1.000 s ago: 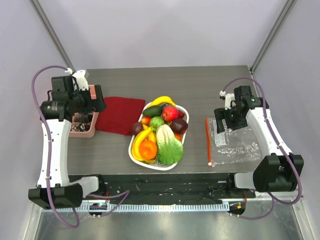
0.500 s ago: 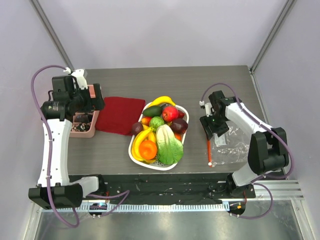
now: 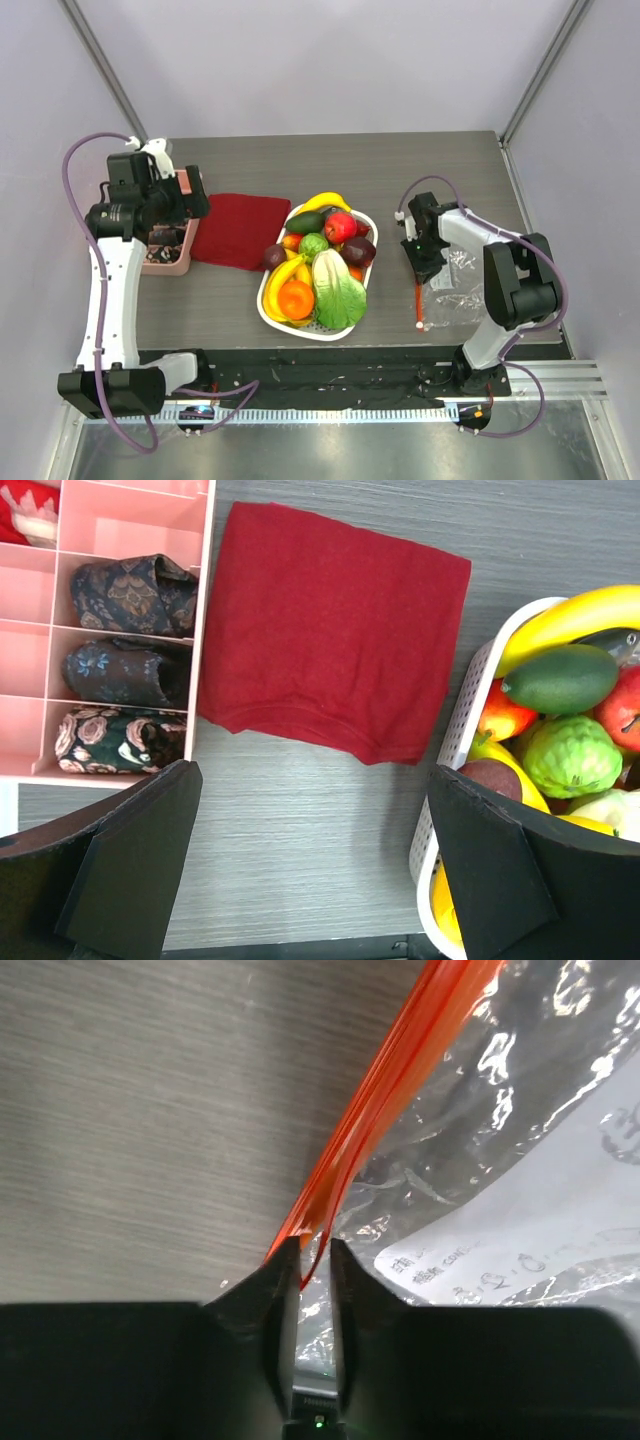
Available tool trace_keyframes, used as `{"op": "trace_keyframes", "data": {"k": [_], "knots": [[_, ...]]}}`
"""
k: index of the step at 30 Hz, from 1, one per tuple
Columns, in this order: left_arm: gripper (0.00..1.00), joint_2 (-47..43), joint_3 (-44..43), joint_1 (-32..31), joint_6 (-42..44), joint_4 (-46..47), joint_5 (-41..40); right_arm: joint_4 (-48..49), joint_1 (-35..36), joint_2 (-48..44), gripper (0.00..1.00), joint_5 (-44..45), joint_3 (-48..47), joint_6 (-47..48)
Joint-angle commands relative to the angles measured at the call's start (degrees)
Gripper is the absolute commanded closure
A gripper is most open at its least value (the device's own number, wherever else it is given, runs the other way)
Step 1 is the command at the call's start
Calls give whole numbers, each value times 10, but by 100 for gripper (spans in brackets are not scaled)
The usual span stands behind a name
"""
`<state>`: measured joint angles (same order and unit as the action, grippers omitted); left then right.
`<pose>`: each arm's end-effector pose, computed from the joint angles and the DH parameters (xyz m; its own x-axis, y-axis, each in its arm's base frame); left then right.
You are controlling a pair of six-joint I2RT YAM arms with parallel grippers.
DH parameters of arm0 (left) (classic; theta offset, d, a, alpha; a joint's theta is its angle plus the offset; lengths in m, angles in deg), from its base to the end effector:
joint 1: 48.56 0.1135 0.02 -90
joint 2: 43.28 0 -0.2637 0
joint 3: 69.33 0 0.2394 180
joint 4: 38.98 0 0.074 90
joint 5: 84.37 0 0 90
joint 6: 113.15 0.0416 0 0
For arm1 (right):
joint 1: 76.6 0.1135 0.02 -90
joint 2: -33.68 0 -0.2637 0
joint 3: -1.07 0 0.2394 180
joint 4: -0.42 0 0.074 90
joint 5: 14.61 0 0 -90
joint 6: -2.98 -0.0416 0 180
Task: Place the food in the zip-top bag and seal the zipper
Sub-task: Pick up the zipper food storage bag at the center of the board.
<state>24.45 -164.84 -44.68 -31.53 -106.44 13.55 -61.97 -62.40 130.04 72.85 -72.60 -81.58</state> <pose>0.2204 0.0092 0.3956 -0.6359 -0.1878 -0.7486 -0.0545 0.9784 -0.1992 0.2710 0.0705 0.1681 -0.9379 -0.3350 -0.0896 -0.3392 0.9400 0.0358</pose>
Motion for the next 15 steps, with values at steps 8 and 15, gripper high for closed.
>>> {"op": "trace_keyframes", "data": {"k": [8, 15], "knots": [[0, -28, 28, 1, -22, 88, 67, -15, -1, -93, 99, 17, -47, 11], [0, 34, -40, -11, -73, 152, 275, -85, -31, -218, 99, -35, -154, 41]]}}
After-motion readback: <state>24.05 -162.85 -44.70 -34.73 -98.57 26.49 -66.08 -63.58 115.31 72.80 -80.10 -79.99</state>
